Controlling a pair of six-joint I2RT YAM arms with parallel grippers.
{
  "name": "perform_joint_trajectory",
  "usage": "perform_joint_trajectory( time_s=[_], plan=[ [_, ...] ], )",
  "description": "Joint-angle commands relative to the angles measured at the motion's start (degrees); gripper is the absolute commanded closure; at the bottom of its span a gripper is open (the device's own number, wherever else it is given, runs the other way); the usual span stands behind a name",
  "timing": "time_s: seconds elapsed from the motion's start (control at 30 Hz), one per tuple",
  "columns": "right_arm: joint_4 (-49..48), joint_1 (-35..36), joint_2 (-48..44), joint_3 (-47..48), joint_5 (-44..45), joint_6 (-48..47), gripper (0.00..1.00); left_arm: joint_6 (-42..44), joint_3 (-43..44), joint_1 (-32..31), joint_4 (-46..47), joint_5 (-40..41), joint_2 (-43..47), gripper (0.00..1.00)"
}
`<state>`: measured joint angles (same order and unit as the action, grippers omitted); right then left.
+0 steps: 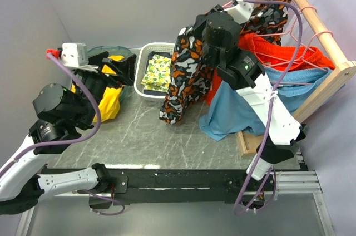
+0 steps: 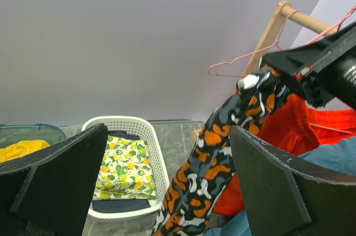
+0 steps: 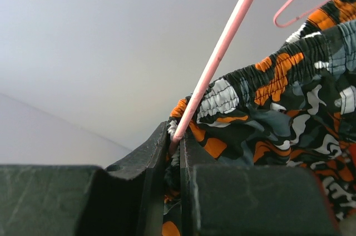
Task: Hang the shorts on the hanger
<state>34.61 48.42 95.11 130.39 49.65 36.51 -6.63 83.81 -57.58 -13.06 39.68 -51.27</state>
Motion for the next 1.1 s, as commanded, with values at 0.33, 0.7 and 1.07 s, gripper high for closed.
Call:
perform_joint_trajectory(
  time_s=[0.33, 0.7, 1.07],
  plan=[
    [-6.75, -2.64, 7.80, 6.19, -8.26, 1.72, 1.00, 3.12, 1.71, -0.16, 2.69, 0.31, -0.50, 0.04],
    [-6.31, -1.84, 8.43, 6.11, 3.95, -1.79, 1.00, 3.73, 0.57, -0.16, 3.30, 0.22, 0.46, 0.03],
    [-5.87, -8.25, 4.56, 4.18, 1.87, -3.21, 1.00, 3.65, -0.14, -0.07, 4.10, -0.83, 0.64, 0.04]
  ],
)
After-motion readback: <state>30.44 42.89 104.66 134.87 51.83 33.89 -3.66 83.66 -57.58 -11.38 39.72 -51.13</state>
